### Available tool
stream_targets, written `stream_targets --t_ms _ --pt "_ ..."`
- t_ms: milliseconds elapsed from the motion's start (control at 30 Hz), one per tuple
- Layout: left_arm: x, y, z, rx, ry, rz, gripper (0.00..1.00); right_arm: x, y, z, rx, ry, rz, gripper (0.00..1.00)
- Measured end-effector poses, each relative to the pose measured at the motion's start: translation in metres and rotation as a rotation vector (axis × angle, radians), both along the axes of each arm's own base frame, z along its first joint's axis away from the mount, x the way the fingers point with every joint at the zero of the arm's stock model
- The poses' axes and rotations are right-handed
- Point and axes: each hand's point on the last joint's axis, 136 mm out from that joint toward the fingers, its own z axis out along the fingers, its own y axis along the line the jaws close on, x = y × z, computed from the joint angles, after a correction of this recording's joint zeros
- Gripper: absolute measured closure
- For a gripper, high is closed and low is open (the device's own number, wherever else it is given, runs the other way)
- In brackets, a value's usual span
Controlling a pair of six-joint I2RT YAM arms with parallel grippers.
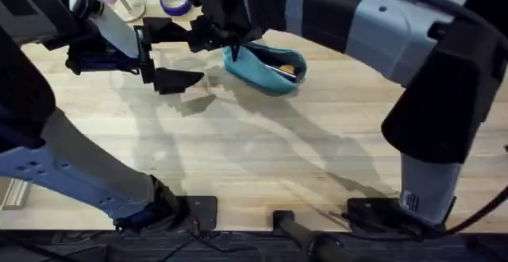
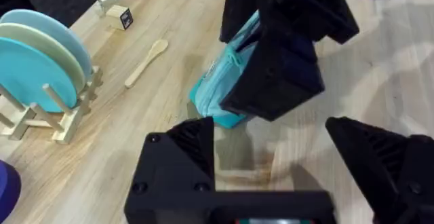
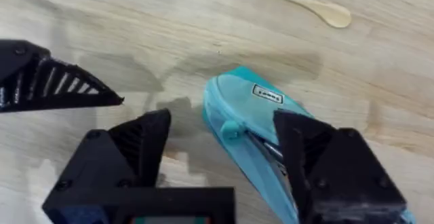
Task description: Unzip the bag, pick up the pens from the table one at a time and place them inside, then zip the bag closed.
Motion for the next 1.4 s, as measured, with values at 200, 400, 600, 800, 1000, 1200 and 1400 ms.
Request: stream_targets --t_ms 200,400,600,800,1000,1200,1400 --pt "0.0 0.0 0.0 0.0 0.0 0.0 0.008 0.001 -0.0004 0.0005 0.002 -0.005 -0.008 0.24" --pt "0.0 0.0 0.0 0.0 0.0 0.0 0.007 0.0029 -0.005 0.0014 -0.018 -0.02 -0.025 0.34" --pt "0.0 0.0 0.0 0.0 0.0 0.0 0.007 0.0005 -0.009 0.0015 -0.056 -0.034 -0.034 0.418" --pt "0.0 0.0 0.0 0.0 0.0 0.0 0.007 -0.0027 -0.0071 0.0016 -0.065 -0.038 -0.031 0.713" --pt "0.0 0.0 0.0 0.0 0.0 0.0 0.007 -0.0021 -0.0087 0.0021 -0.072 -0.043 -0.036 0.85" --pt "0.0 0.0 0.0 0.0 0.0 0.0 0.008 -0.0018 -0.009 0.0024 -0.071 -0.045 -0.04 0.961" --pt "0.0 0.0 0.0 0.0 0.0 0.0 0.006 -0.0024 -0.0095 0.0087 -0.062 -0.052 -0.04 0.971"
